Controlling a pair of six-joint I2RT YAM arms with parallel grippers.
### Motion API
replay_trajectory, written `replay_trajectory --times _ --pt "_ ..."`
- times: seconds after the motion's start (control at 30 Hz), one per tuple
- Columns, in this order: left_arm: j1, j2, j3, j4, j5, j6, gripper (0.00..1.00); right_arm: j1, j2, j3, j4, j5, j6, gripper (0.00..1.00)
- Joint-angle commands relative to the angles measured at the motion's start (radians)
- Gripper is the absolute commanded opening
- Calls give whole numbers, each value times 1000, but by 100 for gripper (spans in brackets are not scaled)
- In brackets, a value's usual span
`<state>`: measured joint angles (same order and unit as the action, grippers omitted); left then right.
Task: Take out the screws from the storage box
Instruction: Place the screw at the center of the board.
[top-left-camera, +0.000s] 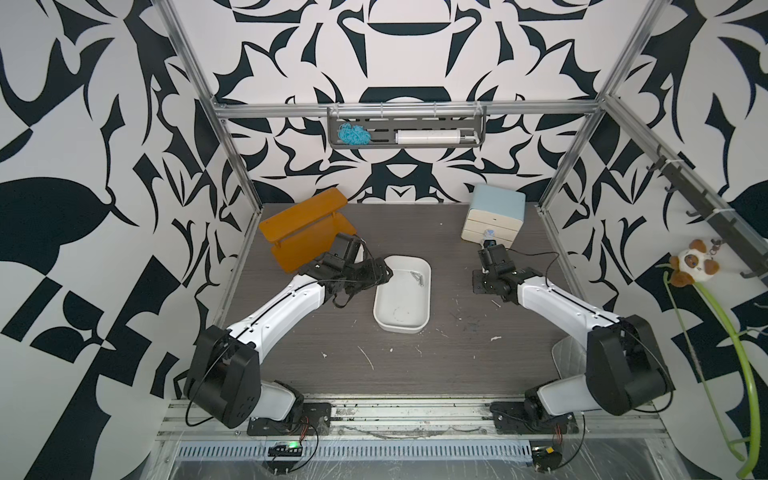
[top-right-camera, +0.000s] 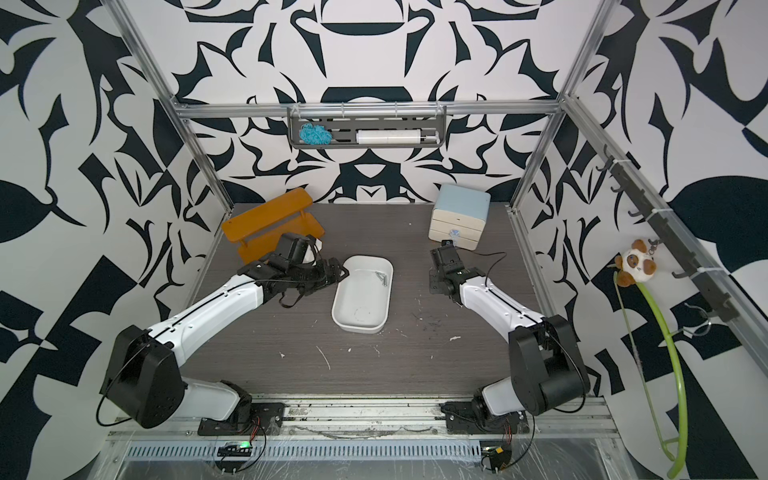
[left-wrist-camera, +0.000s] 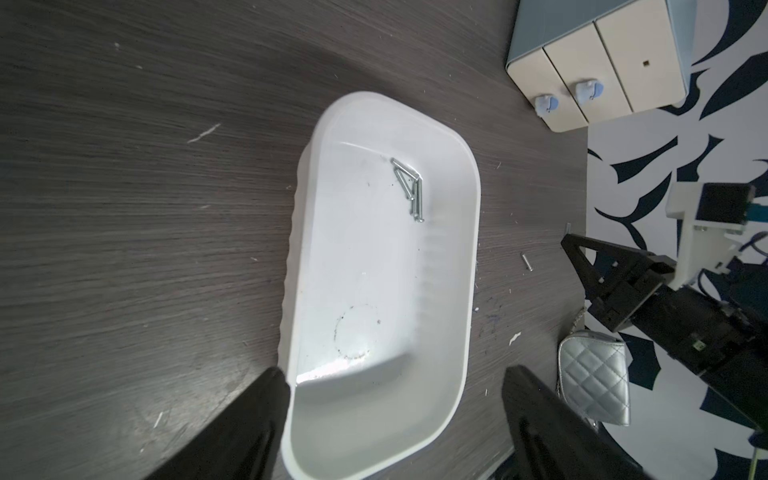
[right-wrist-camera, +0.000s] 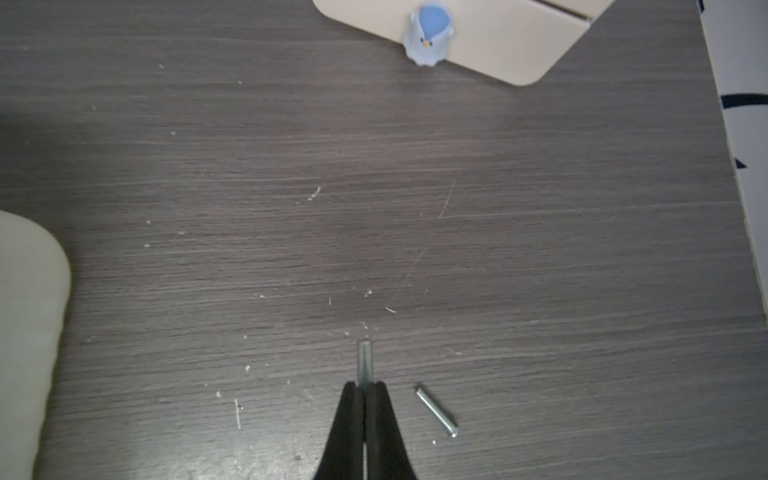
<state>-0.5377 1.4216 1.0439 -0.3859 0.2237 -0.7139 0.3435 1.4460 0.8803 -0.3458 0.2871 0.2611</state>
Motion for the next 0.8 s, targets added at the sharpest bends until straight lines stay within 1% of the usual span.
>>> replay_trajectory --times 0.0,0.1,0.2,0.23,0.3,0.4,0.47,0.6,0.77 --pt "-21 26 38 -11 -7 -1 87 -20 4 -6 17 11 33 0" --pt "-38 61 68 -31 -14 -17 87 -36 45 -21 22 11 55 0" --pt "-56 89 85 -47 -16 -52 86 -47 84 -11 26 -26 58 0" --pt "-58 93 88 -50 -14 -64 82 -52 87 -11 25 -23 59 0" --pt "-61 82 85 -46 -25 -86 81 -62 78 -19 30 -22 62 0" --pt "-74 56 78 -31 -61 -111 81 -78 70 -33 41 -38 65 1" --pt "-85 48 84 -25 -64 -122 81 -83 80 -30 43 -54 67 3" --pt "-118 71 125 -50 -69 -131 82 -86 94 -18 34 -74 63 2" --pt "-138 85 143 -69 -83 -141 82 -86 87 -23 36 -55 64 4"
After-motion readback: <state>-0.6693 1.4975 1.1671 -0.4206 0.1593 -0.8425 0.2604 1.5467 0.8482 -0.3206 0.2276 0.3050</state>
